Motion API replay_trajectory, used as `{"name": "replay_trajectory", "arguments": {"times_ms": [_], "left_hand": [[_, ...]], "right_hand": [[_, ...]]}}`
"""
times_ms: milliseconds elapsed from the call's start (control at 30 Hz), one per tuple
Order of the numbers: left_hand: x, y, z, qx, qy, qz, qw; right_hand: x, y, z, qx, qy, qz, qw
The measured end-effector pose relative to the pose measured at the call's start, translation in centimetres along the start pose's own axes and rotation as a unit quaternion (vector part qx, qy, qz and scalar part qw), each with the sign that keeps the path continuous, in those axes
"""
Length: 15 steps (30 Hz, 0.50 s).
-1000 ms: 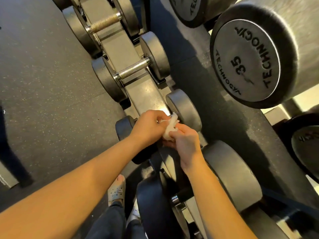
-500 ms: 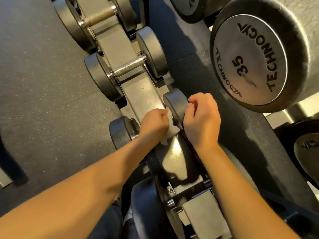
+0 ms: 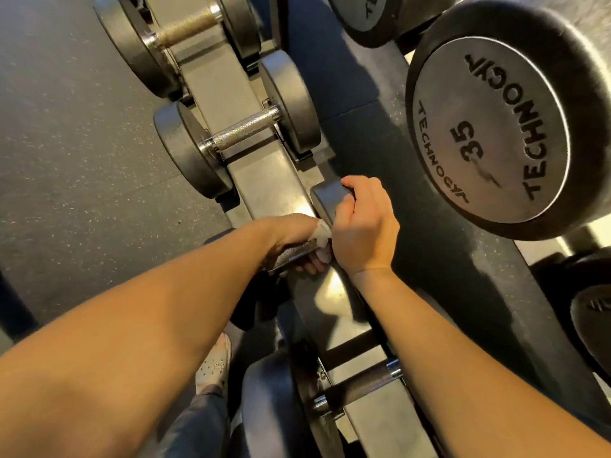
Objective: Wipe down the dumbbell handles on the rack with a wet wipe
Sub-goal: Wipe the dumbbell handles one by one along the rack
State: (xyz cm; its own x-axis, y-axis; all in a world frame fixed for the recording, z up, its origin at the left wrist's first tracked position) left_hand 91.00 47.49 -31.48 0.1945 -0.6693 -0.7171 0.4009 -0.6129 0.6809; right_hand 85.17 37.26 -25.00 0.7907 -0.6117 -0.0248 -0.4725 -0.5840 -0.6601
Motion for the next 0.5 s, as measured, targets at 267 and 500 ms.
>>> {"name": "replay_trajectory", "arguments": {"times_ms": [267, 500], "left_hand": [[-1.8, -1.0, 2.0, 0.198, 0.343, 0.224, 0.891], [-3.1, -2.5, 0.6, 0.48, 0.157, 0.227, 0.833]], "right_hand": [[-0.1, -0.4, -0.3, -0.019, -0.005, -0.003, 1.0], [-0.1, -0.3, 0.0, -0.034, 0.015, -0.02, 0.999]]}}
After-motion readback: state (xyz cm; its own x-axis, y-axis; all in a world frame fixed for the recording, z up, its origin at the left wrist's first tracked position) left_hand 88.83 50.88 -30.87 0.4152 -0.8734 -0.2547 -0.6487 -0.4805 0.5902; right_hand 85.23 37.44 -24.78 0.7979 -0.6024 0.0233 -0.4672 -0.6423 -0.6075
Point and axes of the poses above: each hand's wrist, its own x-axis towards the middle knuckle, its own z-axis out of the palm, y = z × x, the point moved 2 cm from there along x, towards the middle knuckle, and after that the axes turned 15 degrees about z, right-handed, at the moved point
